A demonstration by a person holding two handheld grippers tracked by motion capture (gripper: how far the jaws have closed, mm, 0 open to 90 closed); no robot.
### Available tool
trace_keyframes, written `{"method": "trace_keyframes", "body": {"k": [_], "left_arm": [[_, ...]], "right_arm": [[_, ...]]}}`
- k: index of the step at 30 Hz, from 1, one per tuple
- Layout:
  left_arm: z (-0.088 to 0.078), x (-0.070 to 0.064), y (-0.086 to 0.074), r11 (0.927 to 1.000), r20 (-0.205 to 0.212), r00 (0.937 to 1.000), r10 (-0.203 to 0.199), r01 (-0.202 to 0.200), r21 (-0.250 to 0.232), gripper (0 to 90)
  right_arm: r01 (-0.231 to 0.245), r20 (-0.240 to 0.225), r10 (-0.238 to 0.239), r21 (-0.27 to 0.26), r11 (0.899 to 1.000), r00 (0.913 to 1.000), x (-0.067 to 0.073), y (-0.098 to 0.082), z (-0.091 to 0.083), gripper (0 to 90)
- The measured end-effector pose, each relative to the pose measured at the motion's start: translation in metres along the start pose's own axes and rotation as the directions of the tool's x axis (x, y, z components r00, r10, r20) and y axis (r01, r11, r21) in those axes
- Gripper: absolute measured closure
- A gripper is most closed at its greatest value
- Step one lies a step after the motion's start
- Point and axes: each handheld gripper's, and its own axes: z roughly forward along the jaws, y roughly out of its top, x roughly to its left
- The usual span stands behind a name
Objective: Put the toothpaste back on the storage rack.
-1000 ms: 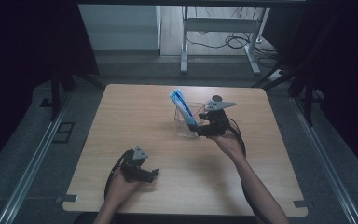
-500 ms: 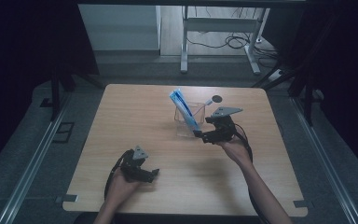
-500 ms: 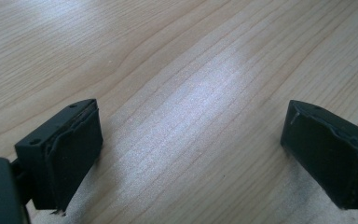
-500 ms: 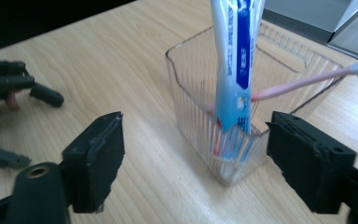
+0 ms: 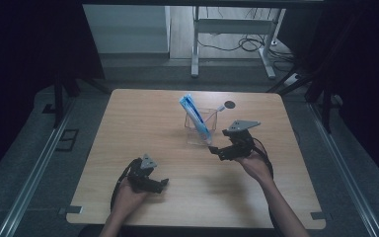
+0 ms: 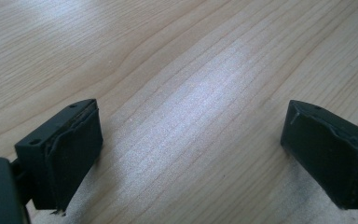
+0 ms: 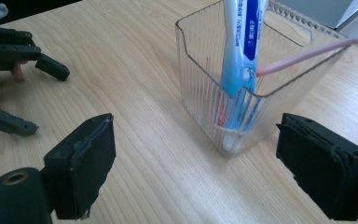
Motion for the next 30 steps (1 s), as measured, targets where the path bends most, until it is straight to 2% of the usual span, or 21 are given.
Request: {"method": "trace_keyframes", "body": {"k": [13,22,30], "left_arm": [[0.000,0.000,0.000,1.0000,0.001,1.0000,-0.005,0.005,-0.001,5.3],[0.000,0.000,0.000,1.0000,0.000,1.0000,0.000,0.000,0.000,5.3],[0.000,0.000,0.000,1.0000,0.000,1.0000,-0.003,0.003,-0.001,5.3]], "right_arm": [[-0.023,0.017,0.023,0.011,1.000,0.9996,-0.002,-0.019,-0.015,7.4],[-0.003,0.055,0.000,0.047,0.999,0.9985,-0.001,-0.038,-0.024,7.2],[-0.024,0.075,0.021,0.042,0.999,0.9969,-0.001,-0.052,-0.038,7.4]]}}
